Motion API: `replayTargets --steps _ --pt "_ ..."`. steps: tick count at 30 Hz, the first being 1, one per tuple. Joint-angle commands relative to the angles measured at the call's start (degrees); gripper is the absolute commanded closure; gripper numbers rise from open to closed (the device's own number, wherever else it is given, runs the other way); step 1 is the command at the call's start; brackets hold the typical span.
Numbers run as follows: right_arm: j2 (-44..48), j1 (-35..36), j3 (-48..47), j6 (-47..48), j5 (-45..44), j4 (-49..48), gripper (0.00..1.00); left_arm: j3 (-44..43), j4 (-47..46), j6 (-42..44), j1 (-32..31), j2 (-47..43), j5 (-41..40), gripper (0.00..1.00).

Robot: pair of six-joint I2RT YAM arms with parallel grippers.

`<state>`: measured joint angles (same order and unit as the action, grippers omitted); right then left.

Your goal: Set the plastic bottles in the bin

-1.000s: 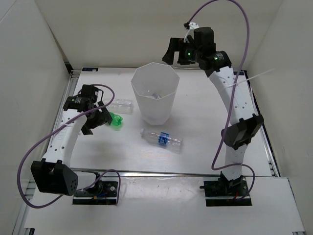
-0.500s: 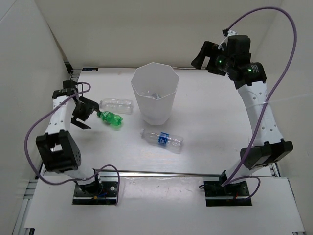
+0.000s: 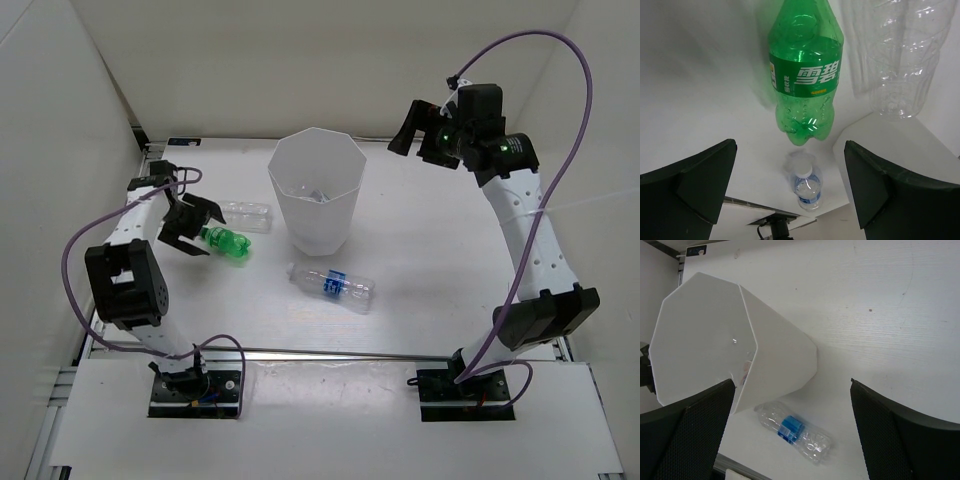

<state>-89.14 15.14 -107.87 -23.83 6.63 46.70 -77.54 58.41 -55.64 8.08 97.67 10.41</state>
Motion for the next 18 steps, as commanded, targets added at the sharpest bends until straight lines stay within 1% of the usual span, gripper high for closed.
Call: replayTargets --steps 1,7,16,18 --pt "2.40 0.07 0.30 -0.07 0.66 -0.73 0.00 -1.56 -0.93 -1.14 -0.87 1.38 0.13 0.00" --pt "1.25 0.07 -0.75 -0.07 1.80 -0.73 0.00 1.33 -3.91 -1.14 -1.48 3.22 -1.62 0.00" --pt "-0.42 0.07 -1.90 0.46 2.86 -0.73 0.00 1.86 -5.67 0.53 -1.48 8.14 -2.68 0.00" --pt "-0.94 0.07 -1.90 0.98 3.38 -0.73 0.00 1.34 -5.68 0.53 -2.01 9.20 -2.68 0.03"
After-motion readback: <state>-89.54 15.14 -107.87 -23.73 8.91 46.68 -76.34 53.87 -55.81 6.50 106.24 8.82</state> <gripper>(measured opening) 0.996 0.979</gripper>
